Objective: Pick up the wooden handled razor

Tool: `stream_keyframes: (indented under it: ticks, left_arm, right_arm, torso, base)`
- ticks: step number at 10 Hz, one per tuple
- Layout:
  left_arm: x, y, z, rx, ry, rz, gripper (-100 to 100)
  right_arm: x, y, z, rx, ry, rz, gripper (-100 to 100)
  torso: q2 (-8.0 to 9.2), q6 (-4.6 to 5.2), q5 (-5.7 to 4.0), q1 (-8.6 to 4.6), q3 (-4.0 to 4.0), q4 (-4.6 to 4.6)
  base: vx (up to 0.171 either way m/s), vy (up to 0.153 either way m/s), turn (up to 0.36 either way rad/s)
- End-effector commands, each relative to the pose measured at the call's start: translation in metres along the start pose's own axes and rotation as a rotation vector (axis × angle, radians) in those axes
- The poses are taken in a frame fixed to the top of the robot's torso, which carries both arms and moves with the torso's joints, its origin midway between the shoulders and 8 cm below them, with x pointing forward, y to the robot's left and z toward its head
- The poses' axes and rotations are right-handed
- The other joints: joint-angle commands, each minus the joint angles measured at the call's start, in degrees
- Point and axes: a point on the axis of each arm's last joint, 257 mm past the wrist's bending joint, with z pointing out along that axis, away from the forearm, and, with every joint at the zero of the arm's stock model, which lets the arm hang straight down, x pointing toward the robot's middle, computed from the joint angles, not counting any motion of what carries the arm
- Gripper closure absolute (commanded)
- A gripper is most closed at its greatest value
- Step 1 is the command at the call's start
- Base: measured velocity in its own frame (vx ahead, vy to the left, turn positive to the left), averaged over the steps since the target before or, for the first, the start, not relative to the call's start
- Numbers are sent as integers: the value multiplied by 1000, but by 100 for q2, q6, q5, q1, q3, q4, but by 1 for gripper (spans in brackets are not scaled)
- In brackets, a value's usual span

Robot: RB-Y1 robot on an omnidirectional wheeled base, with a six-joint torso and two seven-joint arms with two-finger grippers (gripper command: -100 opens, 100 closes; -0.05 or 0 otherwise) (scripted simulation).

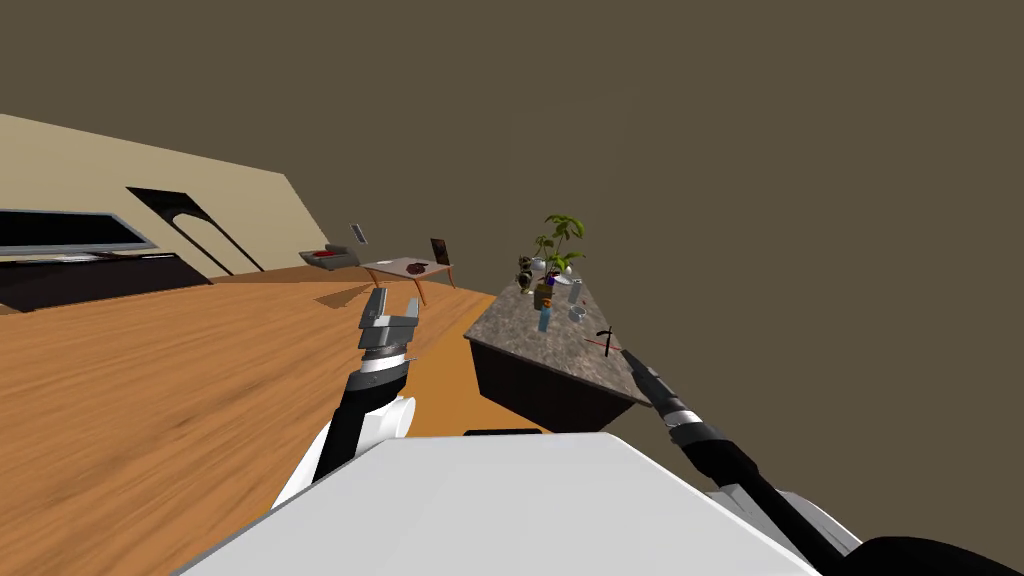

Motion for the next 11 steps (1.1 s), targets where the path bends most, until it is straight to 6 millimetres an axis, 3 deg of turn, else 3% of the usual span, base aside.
stream_keyframes:
  ticks: [1,2,3,4,5,6,7,9,10,11]
  left_arm:
    - [0,0,0,0,0,0,0]
    - [0,0,0,0,0,0,0]
    - [0,0,0,0,0,0,0]
    - [0,0,0,0,0,0,0]
    - [0,0,0,0,0,0,0]
    - [0,0,0,0,0,0,0]
    - [0,0,0,0,0,0,0]
    - [0,0,0,0,0,0,0]
    - [0,0,0,0,0,0,0]
    - [0,0,0,0,0,0,0]
  right_arm:
    - [-10,-29,-7,77,21,-32,-100]
    - [-18,-52,-16,145,32,-53,-100]
    - [-19,-50,-14,141,44,-68,-100]
    - [-29,-72,-23,206,60,-96,-100]
    - [-29,-71,-22,205,63,-99,-100]
    - [-39,-91,-31,269,79,-128,-100]
    - [-39,-91,-31,269,80,-129,-100]
    - [-60,-126,-49,389,105,-180,-100]
    - [-61,-127,-48,393,110,-188,-100]
    - [-72,-143,-58,452,123,-216,-100]
  torso:
    - [0,0,0,0,0,0]
    - [-2,-3,1,2,-1,-1]
    - [-5,-5,1,5,-3,-1]
    - [-4,1,1,3,-2,-1]
    - [-3,-2,0,2,-2,-1]
    - [-3,1,0,-1,-2,0]
    - [-3,-2,-1,-2,-2,-1]
    - [-4,-2,1,0,-2,-1]
    - [-8,-3,1,4,-5,-2]
    - [-7,2,0,1,-4,-1]
  base:
    - [3,40,228]
    - [7,53,328]
    - [5,34,88]
    - [5,39,162]
    - [4,26,101]
    - [3,26,201]
    - [4,19,100]
    - [14,39,239]
    - [14,28,105]
    - [14,23,161]
